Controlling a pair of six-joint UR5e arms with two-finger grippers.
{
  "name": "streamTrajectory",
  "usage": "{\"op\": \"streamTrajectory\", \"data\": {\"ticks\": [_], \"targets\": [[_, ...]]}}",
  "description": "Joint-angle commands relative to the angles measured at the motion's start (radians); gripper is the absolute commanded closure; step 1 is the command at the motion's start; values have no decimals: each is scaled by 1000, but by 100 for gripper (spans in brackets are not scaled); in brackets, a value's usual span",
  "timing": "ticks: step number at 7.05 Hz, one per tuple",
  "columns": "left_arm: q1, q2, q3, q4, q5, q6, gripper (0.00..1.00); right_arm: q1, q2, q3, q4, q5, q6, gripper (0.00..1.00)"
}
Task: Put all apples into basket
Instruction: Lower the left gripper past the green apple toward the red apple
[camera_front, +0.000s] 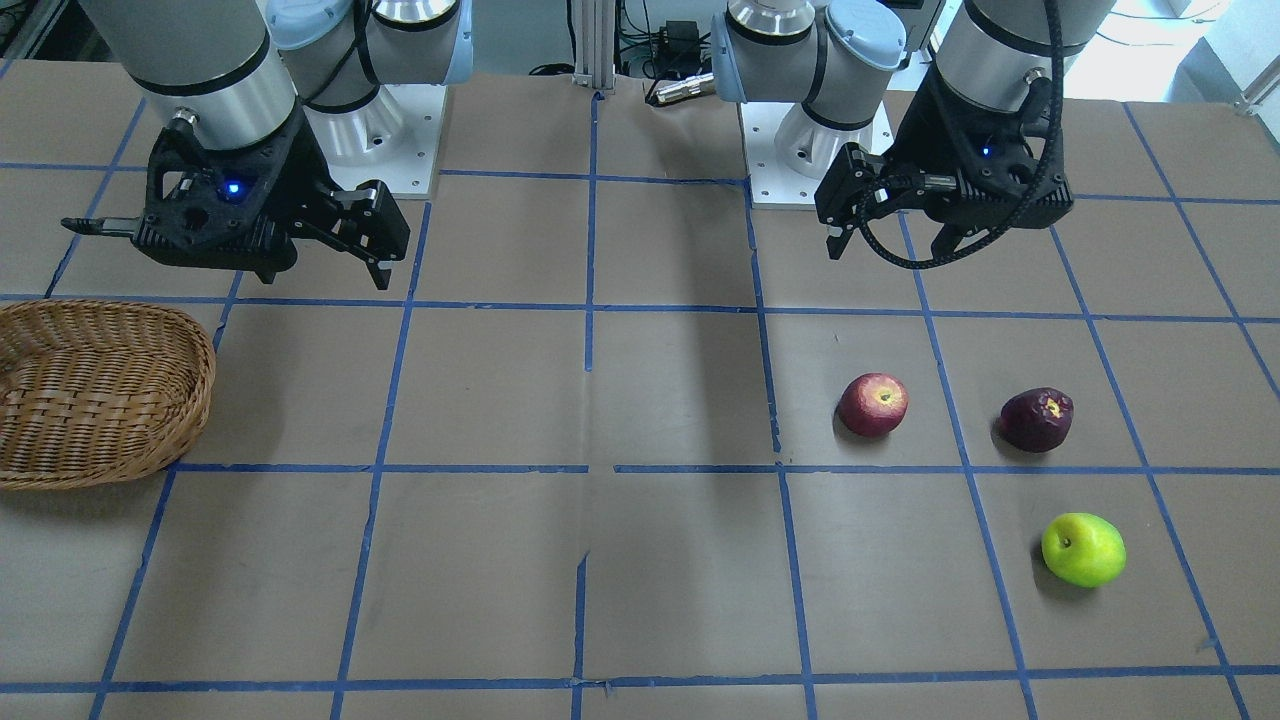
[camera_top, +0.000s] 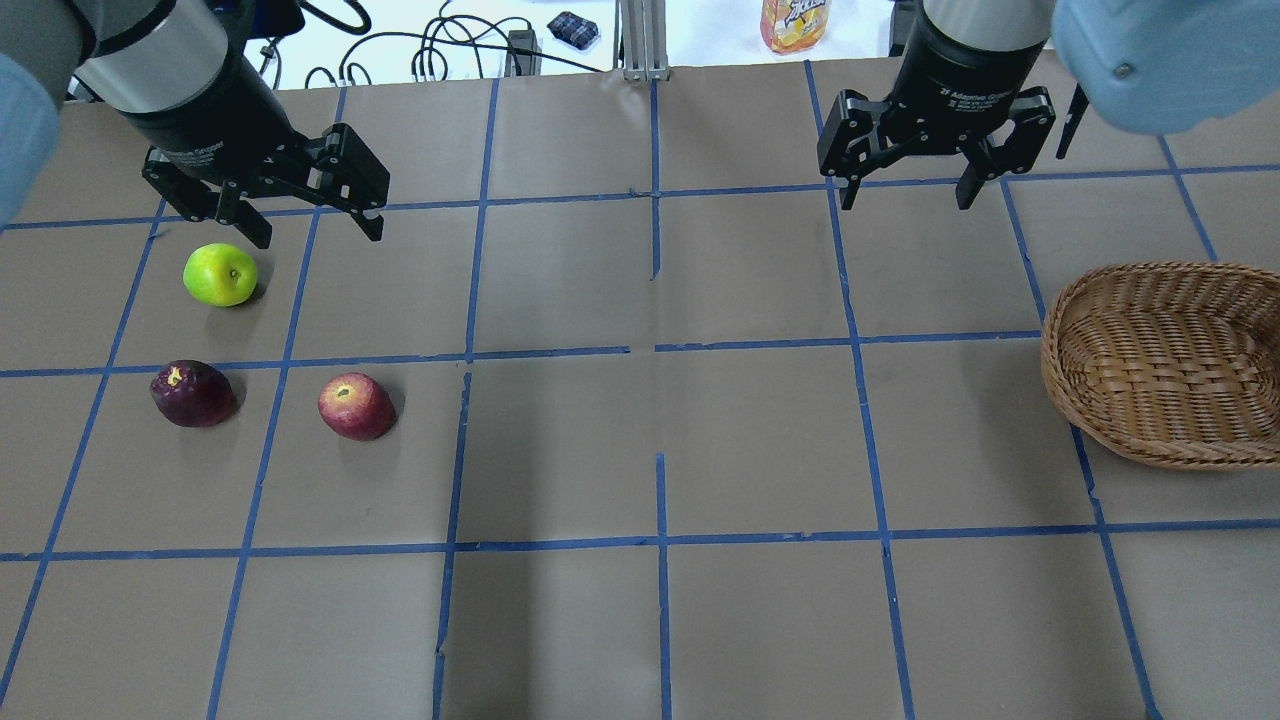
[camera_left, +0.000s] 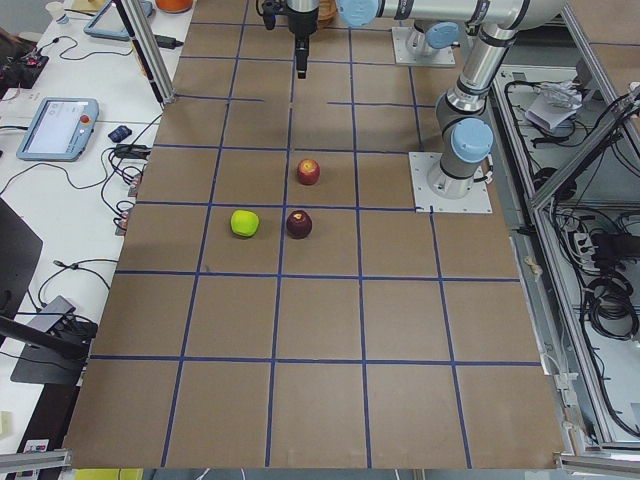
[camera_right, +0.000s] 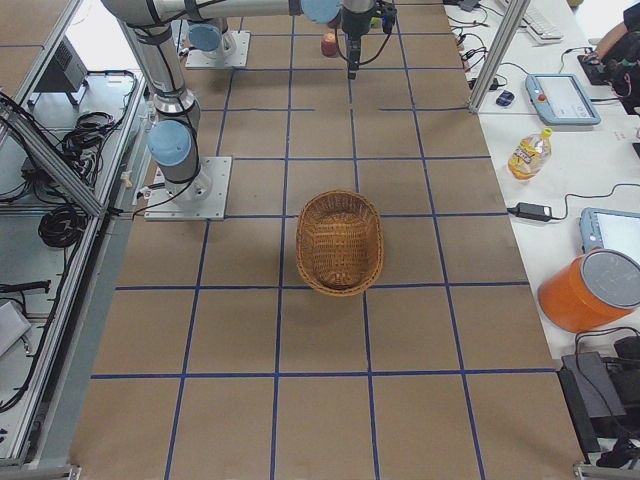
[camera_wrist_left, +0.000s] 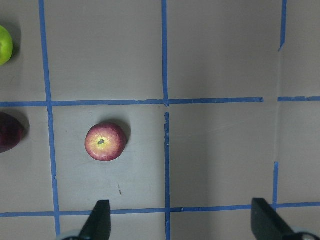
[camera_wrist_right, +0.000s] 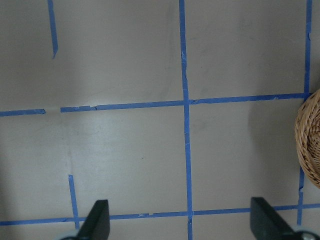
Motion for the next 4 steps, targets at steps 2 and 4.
{"op": "streamTrajectory", "data": {"ticks": [2, 4], "targets": [[2, 9, -33, -41, 22, 23, 0, 1, 5, 0, -12, 0, 5, 0], [97, -29, -61, -23, 91, 129, 0, 1, 12, 12, -100, 0, -4, 0]]}}
